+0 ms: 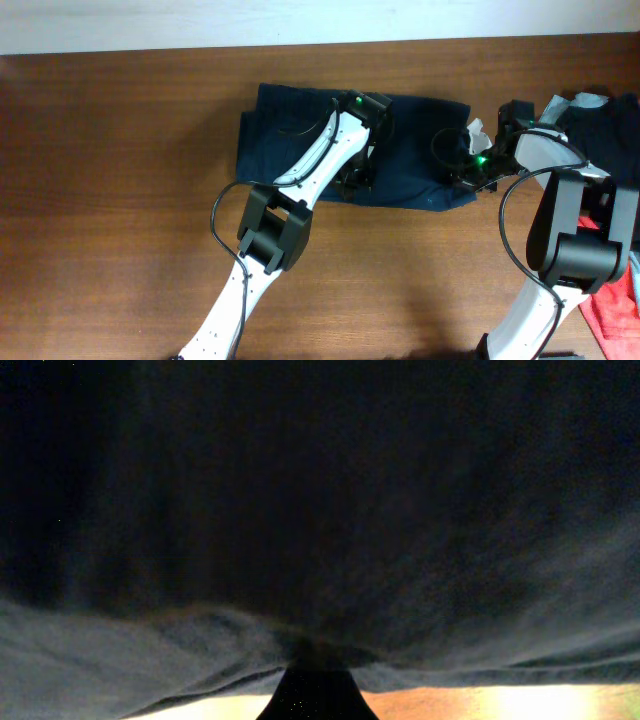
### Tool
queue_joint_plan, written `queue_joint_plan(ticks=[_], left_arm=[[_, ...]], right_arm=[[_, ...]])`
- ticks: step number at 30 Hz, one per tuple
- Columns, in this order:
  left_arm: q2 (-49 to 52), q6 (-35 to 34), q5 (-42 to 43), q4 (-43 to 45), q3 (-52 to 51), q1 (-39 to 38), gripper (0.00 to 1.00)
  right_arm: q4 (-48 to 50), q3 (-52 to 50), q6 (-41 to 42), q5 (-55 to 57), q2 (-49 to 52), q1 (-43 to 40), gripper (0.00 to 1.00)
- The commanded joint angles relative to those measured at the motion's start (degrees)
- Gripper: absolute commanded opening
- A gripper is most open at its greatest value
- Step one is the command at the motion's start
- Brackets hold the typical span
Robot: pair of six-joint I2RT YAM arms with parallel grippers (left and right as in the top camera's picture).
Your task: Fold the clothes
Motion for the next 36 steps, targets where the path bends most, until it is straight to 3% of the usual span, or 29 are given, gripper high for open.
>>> queue_joint_plan(ticks=[1, 9, 15, 17, 18, 20, 22, 24, 29, 36], left_arm=[[-4.8, 1.0, -0.9, -0.5, 0.8, 0.8, 0.0], [-16.7, 0.9, -11.6, 5.3, 1.7, 5.1, 0.01], [-17.5, 1.0, -14.6, 3.4, 1.4, 12.1, 0.09], [-17.5, 0.9, -14.3, 3.4, 0.8, 15.0, 0.21], [-17.4, 0.9, -14.3, 3.5, 0.6, 16.5, 0.37], [-17.3, 1.0, -14.2, 3.9, 0.1, 19.0, 0.56], [-17.0, 2.2, -12.6, 4.5, -0.4, 21.3, 0.82], [-16.9, 5.0, -7.8, 5.6, -1.6, 23.6, 0.93], [-16.9, 10.2, 4.0, 9.6, -8.2, 27.6, 0.99], [-16.9, 10.4, 7.2, 18.1, -21.6, 31.0, 0.99]], right_arm=[[0.8, -1.7, 0.3, 4.9, 2.4, 0.3, 0.2], [0.6, -1.7, 0.3, 4.7, 2.4, 0.3, 0.2], [0.3, -1.7, 0.3, 4.7, 2.4, 0.3, 0.2], [0.3, -1.7, 0.3, 4.7, 2.4, 0.3, 0.2], [0.3, -1.7, 0.3, 4.7, 2.4, 0.3, 0.2], [0.4, -1.7, 0.3, 4.7, 2.4, 0.3, 0.21], [0.4, -1.7, 0.3, 4.7, 2.4, 0.3, 0.21], [0.4, -1.7, 0.3, 4.7, 2.4, 0.3, 0.21], [0.4, -1.7, 0.3, 4.7, 2.4, 0.3, 0.24], [0.3, -1.7, 0.3, 4.7, 2.4, 0.3, 0.24]])
